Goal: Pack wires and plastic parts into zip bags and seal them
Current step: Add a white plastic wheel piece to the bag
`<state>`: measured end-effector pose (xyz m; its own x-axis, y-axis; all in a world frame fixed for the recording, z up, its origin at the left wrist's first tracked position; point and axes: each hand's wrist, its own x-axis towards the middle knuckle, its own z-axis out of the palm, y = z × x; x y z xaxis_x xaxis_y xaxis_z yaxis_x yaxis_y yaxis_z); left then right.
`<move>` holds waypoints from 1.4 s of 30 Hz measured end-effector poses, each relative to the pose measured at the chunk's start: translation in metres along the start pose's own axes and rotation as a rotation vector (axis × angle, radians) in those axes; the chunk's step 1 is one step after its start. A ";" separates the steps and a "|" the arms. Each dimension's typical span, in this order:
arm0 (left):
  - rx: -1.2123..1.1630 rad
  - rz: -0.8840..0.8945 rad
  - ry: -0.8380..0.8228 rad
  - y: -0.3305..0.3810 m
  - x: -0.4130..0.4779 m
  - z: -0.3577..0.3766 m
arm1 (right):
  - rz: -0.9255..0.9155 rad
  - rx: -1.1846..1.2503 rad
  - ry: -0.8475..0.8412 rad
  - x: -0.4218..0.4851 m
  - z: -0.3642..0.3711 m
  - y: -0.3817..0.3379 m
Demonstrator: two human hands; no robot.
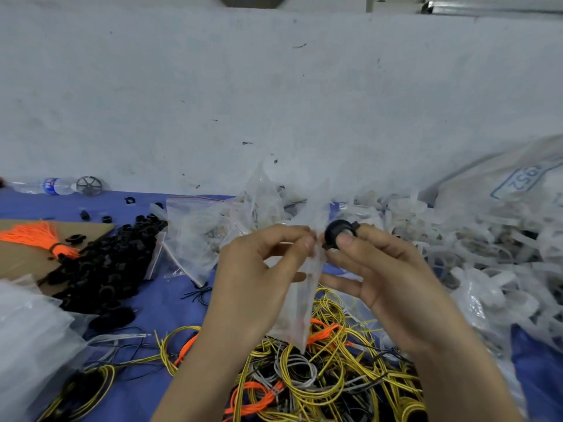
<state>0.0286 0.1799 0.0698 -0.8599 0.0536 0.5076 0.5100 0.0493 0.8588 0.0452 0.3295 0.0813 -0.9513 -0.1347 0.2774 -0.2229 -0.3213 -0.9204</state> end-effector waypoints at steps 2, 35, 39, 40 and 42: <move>0.012 -0.030 -0.004 -0.002 0.001 -0.001 | 0.017 -0.027 0.001 0.000 -0.002 0.001; 0.350 -0.030 -0.074 -0.001 -0.002 0.000 | -0.001 -0.971 0.122 -0.003 -0.004 -0.002; 0.396 0.022 -0.162 0.002 -0.008 0.012 | 0.196 -1.236 -0.041 -0.004 0.000 0.005; 0.378 -0.001 -0.186 0.001 -0.009 0.012 | 0.239 -1.286 -0.040 -0.004 -0.002 0.006; 0.374 -0.033 -0.223 0.000 -0.009 0.010 | 0.274 -1.311 -0.028 -0.004 -0.003 0.008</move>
<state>0.0362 0.1899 0.0646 -0.8713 0.2579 0.4176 0.4900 0.4100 0.7693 0.0471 0.3306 0.0722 -0.9967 -0.0741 0.0340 -0.0809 0.8468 -0.5257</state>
